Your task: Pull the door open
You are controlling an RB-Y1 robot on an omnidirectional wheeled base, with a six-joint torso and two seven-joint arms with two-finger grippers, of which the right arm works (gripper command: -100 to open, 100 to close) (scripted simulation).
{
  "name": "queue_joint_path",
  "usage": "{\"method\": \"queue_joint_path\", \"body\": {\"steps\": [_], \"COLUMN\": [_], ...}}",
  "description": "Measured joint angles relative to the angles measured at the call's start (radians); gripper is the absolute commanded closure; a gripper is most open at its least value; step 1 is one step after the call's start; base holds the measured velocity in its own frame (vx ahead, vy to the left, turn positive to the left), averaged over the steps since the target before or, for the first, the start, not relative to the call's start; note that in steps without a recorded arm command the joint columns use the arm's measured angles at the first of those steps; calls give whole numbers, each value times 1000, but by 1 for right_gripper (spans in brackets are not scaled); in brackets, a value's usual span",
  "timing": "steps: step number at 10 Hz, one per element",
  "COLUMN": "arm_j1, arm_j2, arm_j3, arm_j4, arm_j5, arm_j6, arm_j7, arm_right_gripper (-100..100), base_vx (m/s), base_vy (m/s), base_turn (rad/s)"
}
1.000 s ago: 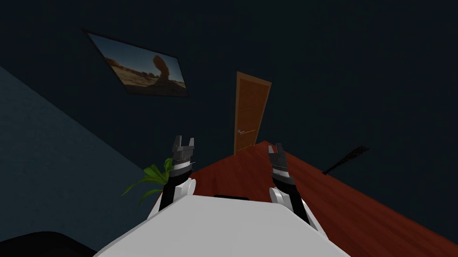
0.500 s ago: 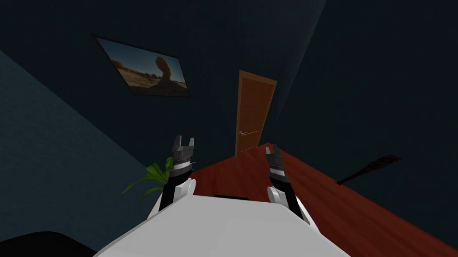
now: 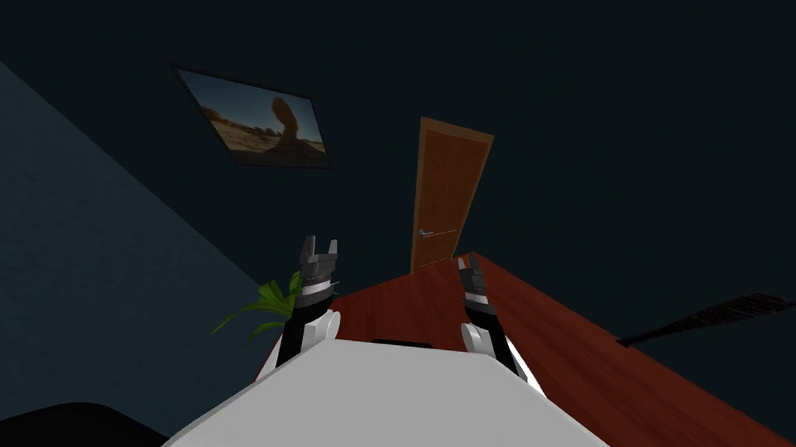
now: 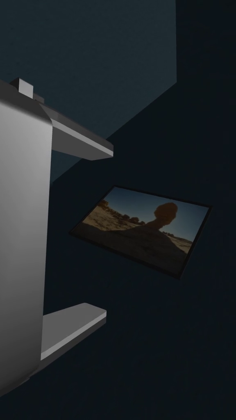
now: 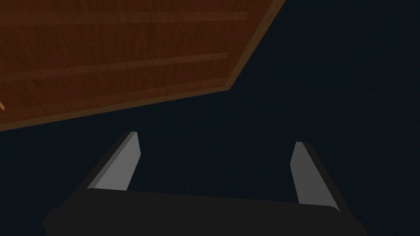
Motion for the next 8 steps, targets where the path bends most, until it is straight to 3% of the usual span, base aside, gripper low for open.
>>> {"method": "queue_joint_path", "body": {"steps": [8], "arm_j1": [-66], "arm_j2": [-18], "arm_j3": [20], "arm_j4": [174], "arm_j5": [-40], "arm_j6": [-21], "arm_j7": [6], "arm_right_gripper": [-100], "base_vx": [70], "base_vy": [-71], "base_turn": [114]}}
